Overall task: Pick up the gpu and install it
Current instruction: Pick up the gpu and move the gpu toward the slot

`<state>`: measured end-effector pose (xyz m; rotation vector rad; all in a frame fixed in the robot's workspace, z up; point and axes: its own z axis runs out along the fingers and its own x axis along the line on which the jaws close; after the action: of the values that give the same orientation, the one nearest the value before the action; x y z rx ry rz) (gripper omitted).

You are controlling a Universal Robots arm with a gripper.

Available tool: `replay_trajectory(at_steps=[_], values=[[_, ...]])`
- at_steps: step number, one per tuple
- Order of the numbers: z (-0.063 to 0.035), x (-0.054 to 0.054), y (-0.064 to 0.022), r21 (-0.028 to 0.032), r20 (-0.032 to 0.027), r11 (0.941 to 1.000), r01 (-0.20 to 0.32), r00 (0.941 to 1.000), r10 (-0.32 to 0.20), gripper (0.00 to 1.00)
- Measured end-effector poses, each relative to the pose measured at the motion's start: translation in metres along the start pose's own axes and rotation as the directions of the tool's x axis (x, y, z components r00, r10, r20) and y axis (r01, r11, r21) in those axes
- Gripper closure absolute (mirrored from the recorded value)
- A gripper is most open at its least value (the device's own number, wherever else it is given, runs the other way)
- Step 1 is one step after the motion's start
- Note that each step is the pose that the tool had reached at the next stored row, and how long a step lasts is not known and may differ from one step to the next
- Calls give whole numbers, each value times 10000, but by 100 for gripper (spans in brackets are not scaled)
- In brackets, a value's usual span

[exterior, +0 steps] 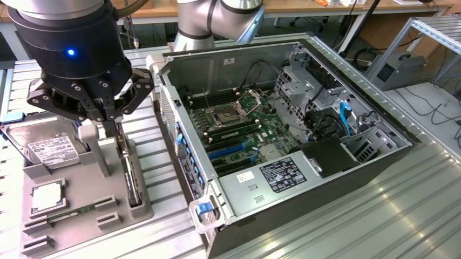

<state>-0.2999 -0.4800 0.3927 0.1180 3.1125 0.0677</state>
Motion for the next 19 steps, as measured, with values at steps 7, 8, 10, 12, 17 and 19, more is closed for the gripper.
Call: replay_trajectory(at_steps=[7,8,10,12,17,19], values=[[0,0,0,0,0,10000,0,10000,0,89],[0,0,0,0,0,10000,0,10000,0,89],[0,0,0,0,0,10000,0,10000,0,89],[0,0,0,1,0,10000,0,10000,0,89],[0,0,0,0,0,10000,0,10000,0,58],[0,0,0,0,0,10000,0,10000,0,46]])
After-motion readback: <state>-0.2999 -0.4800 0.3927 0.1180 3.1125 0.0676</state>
